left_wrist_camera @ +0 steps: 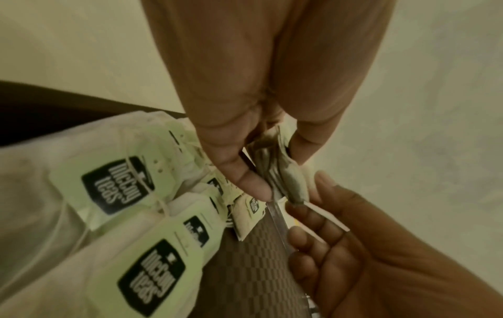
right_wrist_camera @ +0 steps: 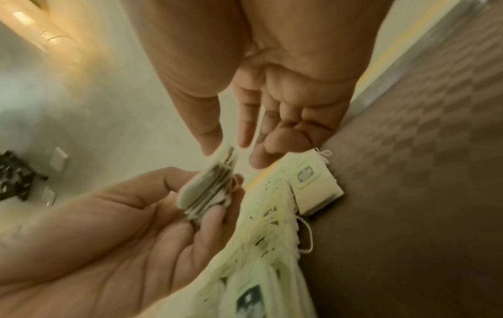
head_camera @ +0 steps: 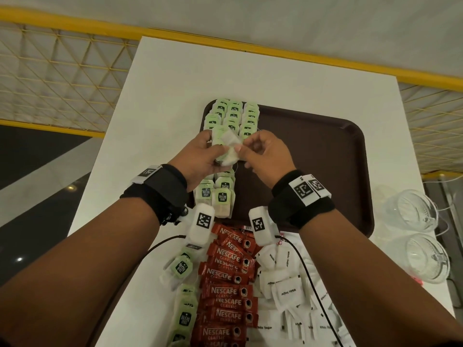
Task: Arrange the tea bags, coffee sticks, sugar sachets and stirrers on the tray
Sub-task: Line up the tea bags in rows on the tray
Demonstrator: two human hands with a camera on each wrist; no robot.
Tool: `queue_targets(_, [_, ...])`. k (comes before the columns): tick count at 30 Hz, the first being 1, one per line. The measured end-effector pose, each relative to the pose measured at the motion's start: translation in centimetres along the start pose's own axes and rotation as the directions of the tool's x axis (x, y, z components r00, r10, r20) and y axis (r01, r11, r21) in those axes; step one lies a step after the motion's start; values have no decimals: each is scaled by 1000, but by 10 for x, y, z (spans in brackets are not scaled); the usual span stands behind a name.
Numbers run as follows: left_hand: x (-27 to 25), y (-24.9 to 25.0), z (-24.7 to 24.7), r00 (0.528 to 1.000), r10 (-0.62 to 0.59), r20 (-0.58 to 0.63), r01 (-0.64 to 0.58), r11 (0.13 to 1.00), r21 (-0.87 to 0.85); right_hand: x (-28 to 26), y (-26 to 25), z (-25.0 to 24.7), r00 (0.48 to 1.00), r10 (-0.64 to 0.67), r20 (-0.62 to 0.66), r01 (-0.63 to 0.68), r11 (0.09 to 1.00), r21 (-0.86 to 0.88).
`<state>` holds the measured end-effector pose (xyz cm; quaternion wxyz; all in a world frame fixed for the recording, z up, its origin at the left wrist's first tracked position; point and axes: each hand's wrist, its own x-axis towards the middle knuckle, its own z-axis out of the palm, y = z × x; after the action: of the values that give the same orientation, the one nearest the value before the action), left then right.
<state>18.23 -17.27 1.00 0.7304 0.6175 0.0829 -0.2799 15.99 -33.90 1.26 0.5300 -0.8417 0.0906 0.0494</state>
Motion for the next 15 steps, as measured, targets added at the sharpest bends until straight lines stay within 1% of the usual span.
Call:
queue_targets(1, [-1,1,0,1000,10,4,-10,999,36,1,-1,-1,997,-52,-48,50,998,-46])
queue_targets(2, [-2,1,0,1000,25,14,-26,997,78,3,-4,-3,992,-115,-59,110,990,-93])
queue_targets(3, [-3,1,1,999,42,31,-45,993,113,4,-6,-6,984,-177,-26,171,975,-144])
queue_targets(4, [-4,2,1,997,58,48,-64,989,134,6,-9,-8,974,-224,39,228,953,-201])
queue_targets(5, [-6,3,2,996,72,61,-80,987,140,7,-12,-9,962,-250,109,270,926,-263])
queue_targets(6, [-8,3,2,994,83,69,-92,987,134,9,-14,-10,954,-260,153,296,902,-314])
queue_targets(7, [-9,4,2,993,91,78,-100,988,117,10,-14,-12,953,-258,157,298,892,-341])
queue_targets(8, [-10,4,2,991,95,90,-103,990,94,11,-14,-12,960,-249,131,279,899,-337])
queue_targets(10, [-12,4,0,988,100,116,-107,993,54,11,-11,-12,976,-206,67,217,937,-274])
queue_targets(13, [-10,1,-2,988,94,119,-104,992,77,6,-3,-10,994,-105,33,109,981,-163])
queue_targets(15, [-9,0,-4,990,86,111,-98,990,103,3,2,-11,997,-57,50,63,990,-128])
